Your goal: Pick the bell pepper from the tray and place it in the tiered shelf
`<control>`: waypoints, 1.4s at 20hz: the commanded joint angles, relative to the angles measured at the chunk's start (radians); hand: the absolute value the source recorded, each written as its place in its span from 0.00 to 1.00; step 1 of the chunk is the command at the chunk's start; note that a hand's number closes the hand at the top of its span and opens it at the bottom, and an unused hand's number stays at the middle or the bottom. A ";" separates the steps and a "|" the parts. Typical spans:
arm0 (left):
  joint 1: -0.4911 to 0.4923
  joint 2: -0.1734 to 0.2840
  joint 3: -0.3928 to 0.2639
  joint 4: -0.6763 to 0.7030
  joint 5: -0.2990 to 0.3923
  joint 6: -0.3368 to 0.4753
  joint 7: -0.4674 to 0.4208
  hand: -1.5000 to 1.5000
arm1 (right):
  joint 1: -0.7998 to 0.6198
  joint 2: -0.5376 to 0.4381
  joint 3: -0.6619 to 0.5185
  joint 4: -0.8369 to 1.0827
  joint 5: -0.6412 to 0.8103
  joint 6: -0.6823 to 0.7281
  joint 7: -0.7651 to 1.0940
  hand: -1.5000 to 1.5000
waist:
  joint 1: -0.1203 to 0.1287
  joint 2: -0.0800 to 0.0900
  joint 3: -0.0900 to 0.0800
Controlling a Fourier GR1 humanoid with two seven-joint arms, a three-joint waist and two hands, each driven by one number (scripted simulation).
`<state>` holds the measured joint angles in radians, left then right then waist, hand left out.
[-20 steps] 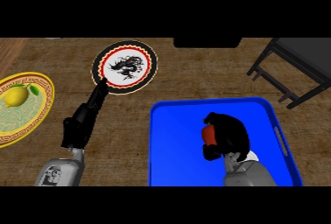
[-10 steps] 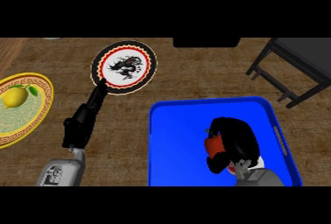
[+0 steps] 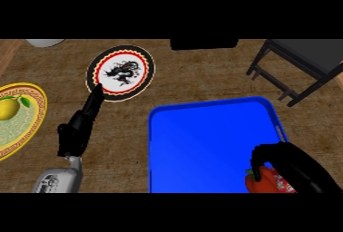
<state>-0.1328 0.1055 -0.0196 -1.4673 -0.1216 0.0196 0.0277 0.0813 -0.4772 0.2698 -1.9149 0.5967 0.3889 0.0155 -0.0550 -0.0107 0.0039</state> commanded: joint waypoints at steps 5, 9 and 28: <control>0.016 0.017 0.007 -0.004 -0.007 -0.004 -0.006 0.50 | 0.146 -0.190 -0.455 -0.108 -0.483 0.137 -0.356 1.00 | -0.007 0.001 -0.002; 0.041 0.020 0.003 -0.028 0.007 -0.025 -0.016 0.50 | 0.218 -0.253 -0.716 -0.096 -0.704 0.235 -0.362 1.00 | 0.010 0.002 -0.005; -0.030 -0.013 -0.016 -0.004 -0.014 -0.032 0.013 0.50 | -0.181 -0.529 -1.041 0.244 -0.995 0.199 0.002 1.00 | 0.056 0.010 -0.004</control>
<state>-0.1715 0.0993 -0.0282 -1.4582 -0.1236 -0.0161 0.0344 -0.0362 -0.9769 -0.7589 -1.7056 -0.3687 0.5893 -0.0439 0.0023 0.0003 -0.0008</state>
